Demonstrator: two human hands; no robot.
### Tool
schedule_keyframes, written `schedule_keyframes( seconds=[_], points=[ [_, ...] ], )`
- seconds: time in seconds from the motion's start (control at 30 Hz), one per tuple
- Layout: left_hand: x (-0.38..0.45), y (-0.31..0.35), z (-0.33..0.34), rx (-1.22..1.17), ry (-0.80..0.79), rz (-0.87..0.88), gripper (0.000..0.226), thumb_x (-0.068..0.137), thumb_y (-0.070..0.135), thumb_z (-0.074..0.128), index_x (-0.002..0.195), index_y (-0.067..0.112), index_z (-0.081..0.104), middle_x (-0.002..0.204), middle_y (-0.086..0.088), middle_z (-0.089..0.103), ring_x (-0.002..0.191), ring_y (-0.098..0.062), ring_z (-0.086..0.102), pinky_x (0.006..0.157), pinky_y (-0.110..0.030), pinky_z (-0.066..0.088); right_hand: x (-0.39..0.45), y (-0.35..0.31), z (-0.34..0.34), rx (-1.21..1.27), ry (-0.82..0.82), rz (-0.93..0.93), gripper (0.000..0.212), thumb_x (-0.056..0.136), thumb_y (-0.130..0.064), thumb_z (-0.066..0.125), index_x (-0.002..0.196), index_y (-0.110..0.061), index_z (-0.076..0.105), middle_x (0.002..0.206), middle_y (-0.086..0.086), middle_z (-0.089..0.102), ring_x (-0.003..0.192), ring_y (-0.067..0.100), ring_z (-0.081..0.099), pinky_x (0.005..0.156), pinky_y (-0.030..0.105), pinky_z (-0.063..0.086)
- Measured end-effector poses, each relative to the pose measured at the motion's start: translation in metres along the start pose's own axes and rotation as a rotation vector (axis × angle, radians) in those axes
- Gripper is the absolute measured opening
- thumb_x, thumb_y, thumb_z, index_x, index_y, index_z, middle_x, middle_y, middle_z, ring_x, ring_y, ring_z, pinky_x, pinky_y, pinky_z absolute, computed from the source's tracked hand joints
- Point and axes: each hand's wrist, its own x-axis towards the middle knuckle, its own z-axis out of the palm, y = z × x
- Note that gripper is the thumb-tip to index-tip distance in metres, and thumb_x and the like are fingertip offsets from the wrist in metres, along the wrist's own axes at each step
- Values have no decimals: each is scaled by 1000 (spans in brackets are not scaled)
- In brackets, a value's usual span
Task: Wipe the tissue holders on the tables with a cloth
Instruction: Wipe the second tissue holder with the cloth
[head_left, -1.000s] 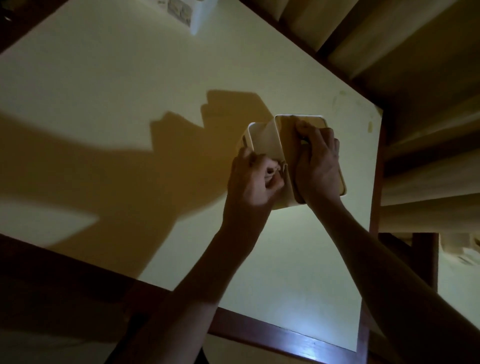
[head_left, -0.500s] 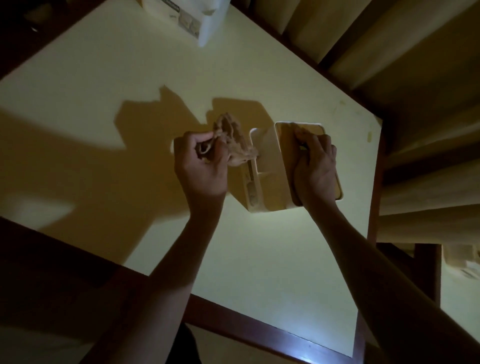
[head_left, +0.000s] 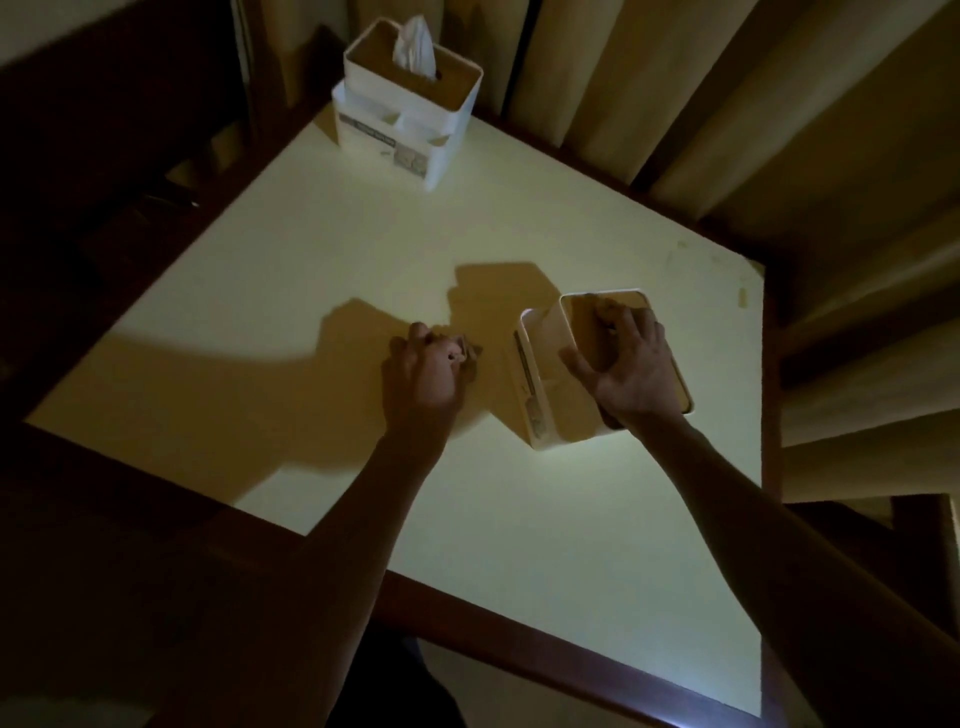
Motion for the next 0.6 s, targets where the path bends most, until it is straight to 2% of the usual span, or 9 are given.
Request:
schedule_keyframes(
  seconds=[0.07, 0.13, 0.2, 0.27, 0.37, 0.43, 0.53, 0.6],
  points=[
    [5, 5, -9, 67, -83, -44, 24, 94, 32, 50, 98, 18, 68, 113, -9, 53, 103, -30, 45, 86, -38, 38, 2, 1, -4, -10, -37, 1, 89, 67, -74, 45, 134, -16, 47, 130, 12, 48, 120, 32, 45, 103, 49, 37],
    [7, 13, -17, 74, -151, -88, 23, 95, 31, 49, 98, 20, 69, 113, -9, 53, 107, -30, 43, 89, -39, 37, 4, 2, -10, -29, -92, -6, 92, 66, -74, 44, 140, -18, 43, 140, 9, 44, 131, 30, 39, 110, 48, 29],
    [7, 20, -23, 94, -185, -89, 22, 95, 28, 50, 106, 21, 68, 122, -10, 50, 116, -30, 39, 96, -40, 33, 6, 5, -17, -79, -172, -19, 85, 74, -66, 54, 146, -24, 35, 153, 1, 32, 143, 26, 22, 115, 46, 14],
    [6, 27, -30, 99, -197, -31, 28, 94, 26, 53, 120, 21, 62, 138, -10, 40, 130, -29, 28, 105, -41, 27, 9, 8, -25, -122, -283, -41, 76, 84, -50, 61, 149, -33, 25, 159, -8, 17, 148, 24, 1, 116, 49, 4],
    [0, 42, -40, 11, -225, 86, 44, 91, 18, 57, 134, 21, 51, 145, -7, 35, 136, -25, 25, 110, -41, 29, 8, 11, -37, -174, -404, -82, 78, 89, -34, 61, 150, -41, 12, 161, -9, -2, 146, 27, -15, 116, 55, -2],
    [-5, 54, -43, -67, -263, 113, 51, 88, 15, 59, 137, 23, 47, 143, -3, 42, 133, -21, 35, 110, -41, 31, -3, 13, -40, -140, -344, -71, 85, 88, -26, 63, 150, -41, 6, 161, -5, -8, 145, 30, -17, 115, 59, -1],
    [-8, 69, -40, -124, -373, 109, 58, 88, 14, 63, 142, 18, 42, 144, -3, 46, 132, -19, 42, 111, -33, 31, -40, 17, -39, 133, -85, 110, 83, 88, -22, 63, 153, -29, 11, 161, 0, 1, 147, 30, -6, 114, 62, 10],
    [-9, 74, -34, -131, -441, 75, 62, 88, 15, 63, 144, 14, 37, 145, -6, 45, 132, -21, 43, 110, -35, 34, -71, 20, -34, 349, 42, 313, 78, 88, -35, 60, 152, -19, 17, 160, 5, 11, 146, 32, 5, 114, 60, 15]
  ],
)
